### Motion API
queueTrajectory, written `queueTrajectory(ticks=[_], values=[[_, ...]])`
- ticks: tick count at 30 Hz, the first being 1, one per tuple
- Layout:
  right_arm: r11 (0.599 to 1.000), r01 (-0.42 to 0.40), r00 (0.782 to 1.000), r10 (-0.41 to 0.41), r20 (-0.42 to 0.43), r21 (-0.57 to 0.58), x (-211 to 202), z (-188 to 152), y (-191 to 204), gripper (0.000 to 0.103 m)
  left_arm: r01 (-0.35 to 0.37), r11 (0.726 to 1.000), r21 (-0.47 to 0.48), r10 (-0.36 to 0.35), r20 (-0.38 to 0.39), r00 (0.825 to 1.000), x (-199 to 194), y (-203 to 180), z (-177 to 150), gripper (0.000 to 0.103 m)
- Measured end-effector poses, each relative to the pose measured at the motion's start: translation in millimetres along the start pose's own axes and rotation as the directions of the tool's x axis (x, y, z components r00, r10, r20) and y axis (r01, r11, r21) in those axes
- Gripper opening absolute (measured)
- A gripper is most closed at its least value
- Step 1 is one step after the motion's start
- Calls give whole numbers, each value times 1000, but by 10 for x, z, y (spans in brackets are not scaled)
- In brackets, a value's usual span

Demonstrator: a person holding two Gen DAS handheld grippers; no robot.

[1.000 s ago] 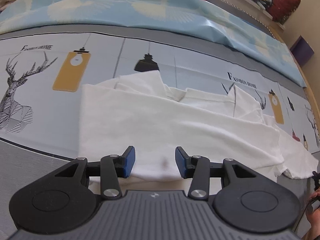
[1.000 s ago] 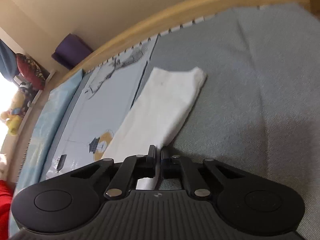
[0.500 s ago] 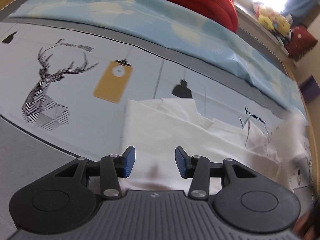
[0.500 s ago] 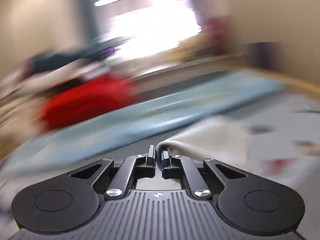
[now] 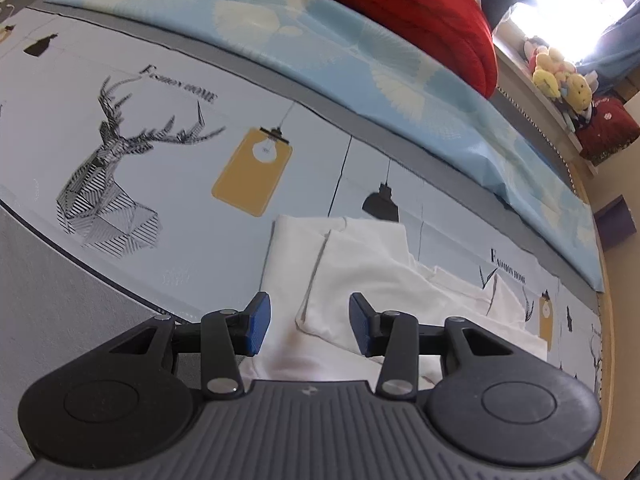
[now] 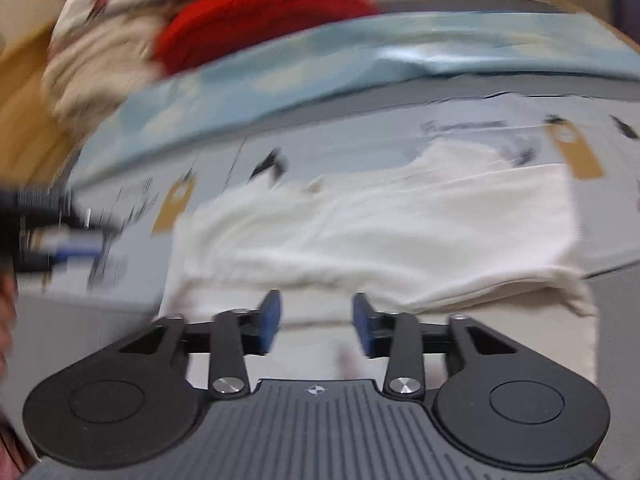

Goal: Fold small clothes

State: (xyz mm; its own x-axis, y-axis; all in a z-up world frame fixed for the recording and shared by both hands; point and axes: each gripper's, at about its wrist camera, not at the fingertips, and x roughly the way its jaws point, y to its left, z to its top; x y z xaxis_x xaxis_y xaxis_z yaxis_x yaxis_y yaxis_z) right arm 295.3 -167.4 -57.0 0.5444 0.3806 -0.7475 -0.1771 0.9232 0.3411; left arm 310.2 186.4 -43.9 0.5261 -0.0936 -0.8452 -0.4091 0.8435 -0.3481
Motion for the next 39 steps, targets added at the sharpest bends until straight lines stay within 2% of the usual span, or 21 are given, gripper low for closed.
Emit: queueTrajectory(ticks=[2, 4, 5, 6, 9, 12, 16, 17, 20, 23, 25, 26, 27, 28, 29, 30, 33, 35, 37, 39], values=[[998, 32, 997, -36, 67, 58, -52, -40, -267, 48, -8, 1000, 24, 8, -10, 1000, 96, -46, -55, 47], [979, 141, 989, -147, 32, 147, 61, 3, -458, 49, -18, 999, 50, 18, -13, 1000, 219, -91, -126, 46], [965, 151, 987, -159, 20, 216, 119, 1, -600, 49, -24, 998, 57, 25, -19, 999, 294, -104, -158, 46], [953, 138, 988, -151, 26, 271, 135, 5, -725, 47, -36, 998, 58, 38, -33, 999, 383, -116, -183, 45], [929, 180, 982, -190, 1, 323, 189, 45, -977, 48, -38, 998, 57, 40, -40, 998, 586, -138, -227, 45], [898, 173, 982, -190, 4, 404, 208, 56, -1249, 48, -62, 997, 41, 64, -45, 997, 733, -150, -225, 45], [825, 161, 984, -178, -21, 541, 259, 35, -1552, 48, -70, 996, 54, 72, -39, 997, 867, -205, -214, 45], [812, 154, 985, -172, -23, 563, 257, 35, -1599, 48, -75, 995, 65, 78, -42, 996, 903, -217, -227, 40], [784, 141, 986, -163, -18, 605, 233, 54, -1711, 48, -119, 983, 141, 128, -53, 990, 1009, -287, -286, 17], [761, 150, 985, -168, -32, 631, 237, 57, -1798, 47, -137, 971, 194, 143, -15, 990, 936, -342, -303, 7], [752, 169, 983, -180, -49, 637, 258, 57, -1838, 47, -113, 975, 192, 112, 16, 994, 755, -380, -273, 6], [747, 172, 982, -183, -50, 642, 255, 53, -1854, 41, -99, 975, 198, 94, 36, 995, 641, -410, -258, 6], [738, 178, 980, -193, -50, 651, 242, 51, -1868, 25, -88, 974, 210, 78, 55, 995, 521, -442, -253, 6], [729, 183, 978, -206, -44, 660, 214, 50, -1884, 17, -80, 971, 225, 67, 66, 996, 429, -469, -262, 6], [720, 180, 975, -220, -26, 671, 171, 50, -1896, 9, -75, 968, 238, 60, 69, 996, 364, -488, -276, 6], [713, 173, 972, -234, -3, 680, 125, 49, -1906, 6, -73, 966, 248, 61, 55, 997, 342, -495, -289, 6], [692, 214, 950, -313, 19, 690, 17, 63, -1951, 6, -59, 972, 229, 72, -49, 996, 425, -390, -383, 7], [671, 230, 949, -316, -9, 705, 39, 39, -2040, 7, -82, 972, 220, 109, -115, 987, 516, -322, -450, 7], [659, 262, 953, -291, -83, 705, 129, 10, -2102, 8, -123, 961, 247, 149, -90, 985, 517, -289, -452, 7], [640, 299, 943, -312, -116, 708, 99, -27, -2093, 17, -120, 959, 255, 134, -38, 990, 425, -304, -416, 7]])
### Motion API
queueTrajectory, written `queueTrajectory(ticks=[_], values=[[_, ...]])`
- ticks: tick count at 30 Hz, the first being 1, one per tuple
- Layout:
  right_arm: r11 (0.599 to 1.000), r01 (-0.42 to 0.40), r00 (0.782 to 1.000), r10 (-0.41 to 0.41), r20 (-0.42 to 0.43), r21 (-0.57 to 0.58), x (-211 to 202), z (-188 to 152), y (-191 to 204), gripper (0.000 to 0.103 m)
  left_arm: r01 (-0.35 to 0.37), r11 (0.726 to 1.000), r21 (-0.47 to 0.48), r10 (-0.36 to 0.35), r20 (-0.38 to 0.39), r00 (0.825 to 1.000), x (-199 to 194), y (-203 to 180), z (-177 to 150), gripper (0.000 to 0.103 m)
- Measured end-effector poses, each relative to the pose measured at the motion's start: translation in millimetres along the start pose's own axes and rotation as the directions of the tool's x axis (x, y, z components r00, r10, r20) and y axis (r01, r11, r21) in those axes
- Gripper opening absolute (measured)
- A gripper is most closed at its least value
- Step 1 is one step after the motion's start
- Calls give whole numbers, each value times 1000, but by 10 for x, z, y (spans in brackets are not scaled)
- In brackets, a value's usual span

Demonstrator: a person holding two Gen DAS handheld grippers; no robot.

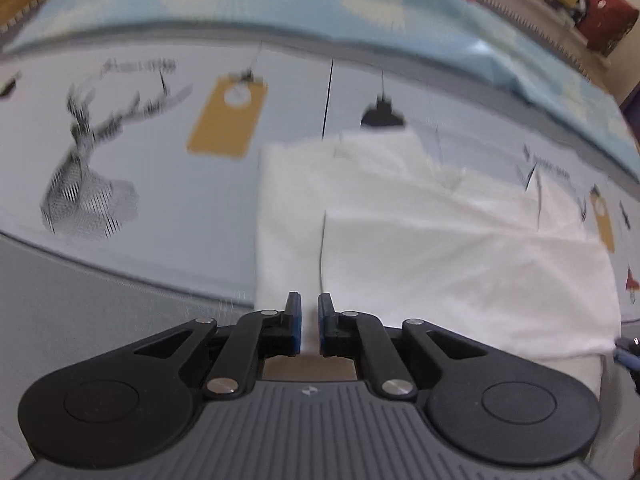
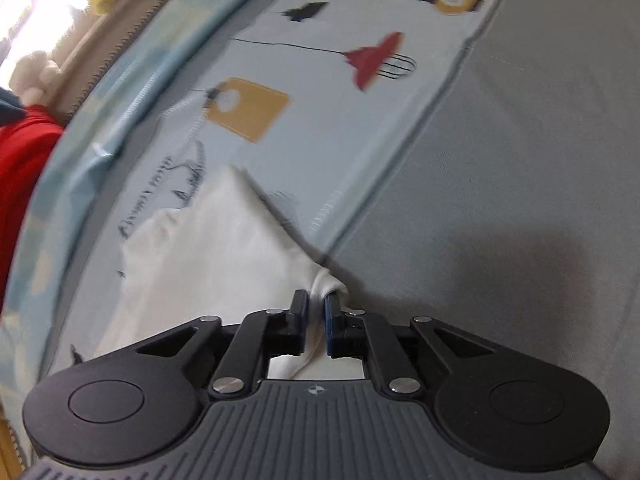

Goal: Fold small clothes

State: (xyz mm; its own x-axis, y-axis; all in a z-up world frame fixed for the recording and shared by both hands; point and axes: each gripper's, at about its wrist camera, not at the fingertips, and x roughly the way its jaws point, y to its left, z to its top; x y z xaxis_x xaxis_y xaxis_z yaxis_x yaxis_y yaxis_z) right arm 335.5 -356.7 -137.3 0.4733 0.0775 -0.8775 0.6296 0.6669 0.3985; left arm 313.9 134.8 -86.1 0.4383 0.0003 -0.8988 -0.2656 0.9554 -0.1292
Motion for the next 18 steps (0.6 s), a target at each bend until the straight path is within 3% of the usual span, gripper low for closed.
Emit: queueTrajectory(ticks=[1, 3, 7, 9, 13, 16, 18], values=[[1000, 25, 1000, -25, 14, 6, -65, -22, 2, 23, 19, 1000, 5, -19, 19, 1000, -38, 0, 11, 7], [999, 44, 996, -42, 73, -27, -253, -77, 64, 23, 58, 998, 12, -59, 37, 998, -63, -5, 17, 7], [977, -119, 977, 147, 155, -175, -448, -117, 265, 29, 84, 997, 1, -83, -57, 995, 205, -30, -59, 16], [956, -162, 978, 189, 91, -245, -287, -88, 335, 36, 43, 999, 20, -40, -132, 991, 381, -22, -150, 23], [987, -19, 1000, 15, -25, -162, 69, -70, 65, 38, 31, 998, 50, -26, -86, 996, 236, -89, -138, 24], [992, 9, 1000, -8, 5, -122, 17, -21, -24, 38, 32, 995, 91, -34, 26, 999, 160, -151, -147, 42], [984, 36, 999, -32, 28, -173, -43, 21, 5, 39, -57, 987, 152, 63, -33, 997, 368, -130, -271, 45]])
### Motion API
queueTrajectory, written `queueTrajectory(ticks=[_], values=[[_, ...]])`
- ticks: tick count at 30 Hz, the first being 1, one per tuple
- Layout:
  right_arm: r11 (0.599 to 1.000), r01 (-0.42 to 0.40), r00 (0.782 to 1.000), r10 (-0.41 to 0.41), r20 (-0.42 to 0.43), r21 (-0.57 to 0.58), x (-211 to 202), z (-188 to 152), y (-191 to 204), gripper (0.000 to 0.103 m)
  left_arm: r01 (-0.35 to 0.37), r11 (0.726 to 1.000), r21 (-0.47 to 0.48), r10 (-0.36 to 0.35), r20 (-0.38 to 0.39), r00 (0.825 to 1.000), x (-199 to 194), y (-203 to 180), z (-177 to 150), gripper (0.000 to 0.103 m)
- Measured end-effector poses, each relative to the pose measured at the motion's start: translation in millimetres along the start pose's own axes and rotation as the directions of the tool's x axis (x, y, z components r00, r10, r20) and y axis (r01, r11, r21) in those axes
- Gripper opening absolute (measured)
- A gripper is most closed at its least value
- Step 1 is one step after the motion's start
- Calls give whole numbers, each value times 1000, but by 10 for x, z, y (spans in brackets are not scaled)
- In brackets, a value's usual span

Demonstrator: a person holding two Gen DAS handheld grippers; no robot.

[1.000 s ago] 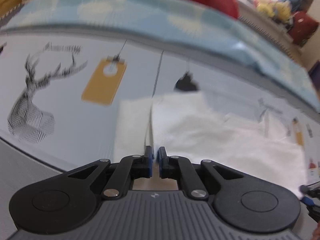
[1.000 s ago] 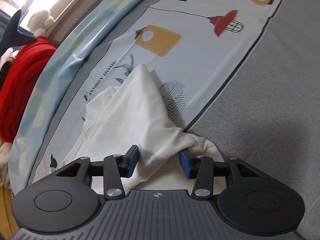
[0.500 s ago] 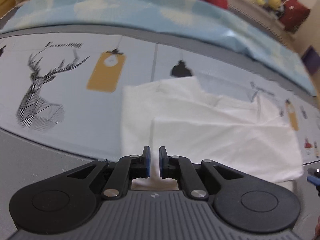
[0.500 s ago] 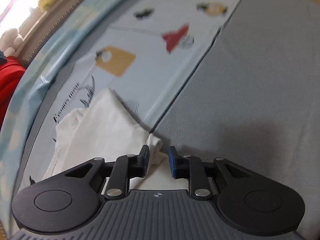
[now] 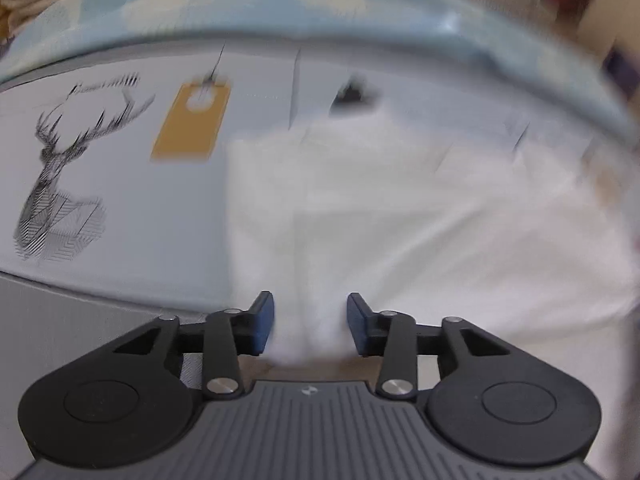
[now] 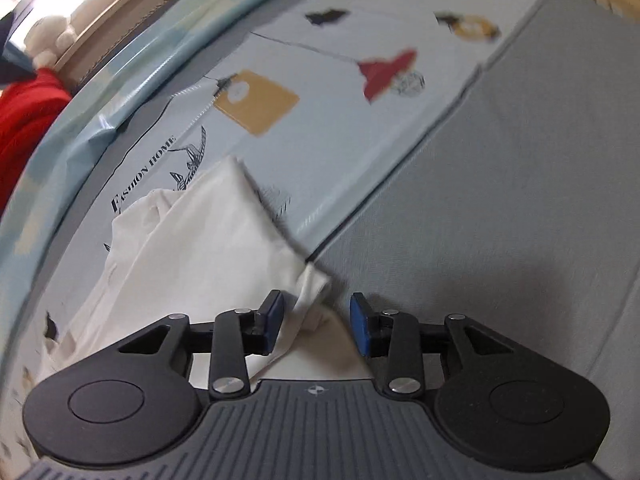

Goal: Fold small clothes

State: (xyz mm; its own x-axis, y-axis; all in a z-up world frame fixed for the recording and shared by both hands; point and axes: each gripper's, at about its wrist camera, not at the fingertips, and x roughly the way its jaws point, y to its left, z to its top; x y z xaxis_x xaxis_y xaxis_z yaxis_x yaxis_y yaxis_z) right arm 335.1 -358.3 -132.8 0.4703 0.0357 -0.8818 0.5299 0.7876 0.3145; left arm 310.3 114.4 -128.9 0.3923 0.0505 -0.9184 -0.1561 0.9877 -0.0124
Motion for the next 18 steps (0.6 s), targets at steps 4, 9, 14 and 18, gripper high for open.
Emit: queueTrajectory(ticks=[4, 9, 14, 18], values=[[999, 25, 998, -28, 64, 48, -432, 60, -108, 38, 20, 999, -48, -16, 69, 997, -489, -17, -63, 44], [994, -52, 955, 78, 286, -100, -1422, -26, -75, 38, -4, 997, 78, -19, 303, 953, -1560, -266, -332, 56], [958, -208, 919, 260, 297, -196, -2206, -423, -379, 39, -99, 995, 21, 74, 510, 857, -2374, -291, -1228, 81], [902, -220, 878, 349, 328, -371, -2657, -1102, -873, 39, -184, 983, 11, 144, 579, 803, -2652, -381, -2038, 82]])
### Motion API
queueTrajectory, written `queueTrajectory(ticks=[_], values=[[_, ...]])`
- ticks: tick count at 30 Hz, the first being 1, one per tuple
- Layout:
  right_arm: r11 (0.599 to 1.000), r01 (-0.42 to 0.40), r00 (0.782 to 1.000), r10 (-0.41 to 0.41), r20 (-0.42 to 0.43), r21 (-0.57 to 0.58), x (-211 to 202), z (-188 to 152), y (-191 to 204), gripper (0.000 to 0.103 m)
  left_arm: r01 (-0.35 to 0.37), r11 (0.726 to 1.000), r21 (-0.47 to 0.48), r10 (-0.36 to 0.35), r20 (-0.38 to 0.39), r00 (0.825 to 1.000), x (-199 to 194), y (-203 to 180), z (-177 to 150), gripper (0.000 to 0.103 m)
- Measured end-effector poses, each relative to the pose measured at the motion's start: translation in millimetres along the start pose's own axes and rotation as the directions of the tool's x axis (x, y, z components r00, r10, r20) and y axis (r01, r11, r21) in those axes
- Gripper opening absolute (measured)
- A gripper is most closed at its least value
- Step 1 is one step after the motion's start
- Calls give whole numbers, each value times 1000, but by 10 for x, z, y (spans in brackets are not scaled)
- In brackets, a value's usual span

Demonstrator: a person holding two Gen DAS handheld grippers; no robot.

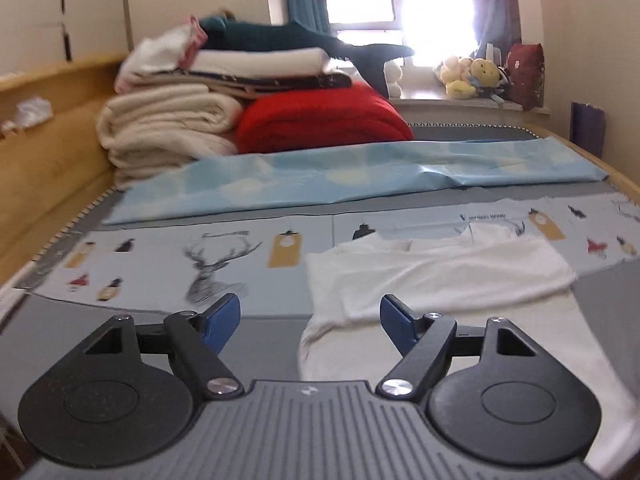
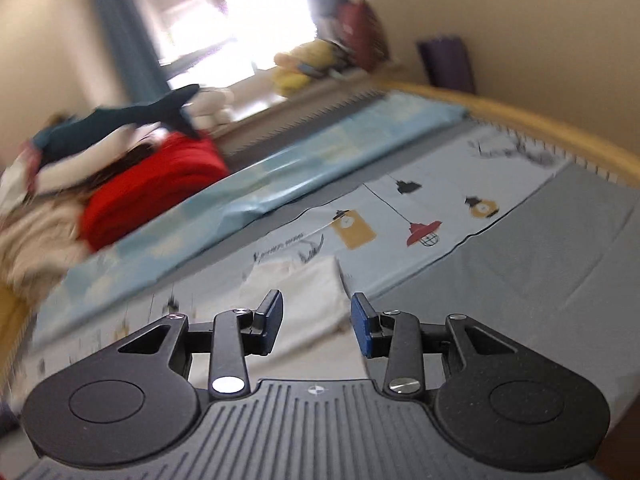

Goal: Fold small clothes

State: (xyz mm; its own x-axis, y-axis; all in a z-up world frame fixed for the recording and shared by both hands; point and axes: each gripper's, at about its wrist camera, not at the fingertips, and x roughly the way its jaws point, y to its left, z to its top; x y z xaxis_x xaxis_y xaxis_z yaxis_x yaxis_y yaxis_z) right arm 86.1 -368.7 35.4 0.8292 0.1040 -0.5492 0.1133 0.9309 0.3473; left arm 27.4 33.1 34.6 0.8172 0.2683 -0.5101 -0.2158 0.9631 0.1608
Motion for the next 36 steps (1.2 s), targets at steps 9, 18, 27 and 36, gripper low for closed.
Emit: queueTrajectory(ticks=[9, 18, 27, 36], values=[[961, 83, 996, -92, -20, -263, -579, -766, -86, 40, 95, 995, -12, -95, -23, 995, -465, 156, -649, 83], [957, 132, 982, -163, -100, -259, -421, -1004, -33, 40, 86, 996, -10, -86, -253, 964, 13, 381, -1239, 76], [950, 94, 986, -130, -101, -299, -399, -1309, -199, 41, 122, 992, -21, -123, -230, 965, 66, 331, -1181, 43], [985, 113, 976, -134, -170, -130, -156, -1257, -337, 40, 118, 993, -21, -120, -249, 961, 180, 328, -1259, 39]])
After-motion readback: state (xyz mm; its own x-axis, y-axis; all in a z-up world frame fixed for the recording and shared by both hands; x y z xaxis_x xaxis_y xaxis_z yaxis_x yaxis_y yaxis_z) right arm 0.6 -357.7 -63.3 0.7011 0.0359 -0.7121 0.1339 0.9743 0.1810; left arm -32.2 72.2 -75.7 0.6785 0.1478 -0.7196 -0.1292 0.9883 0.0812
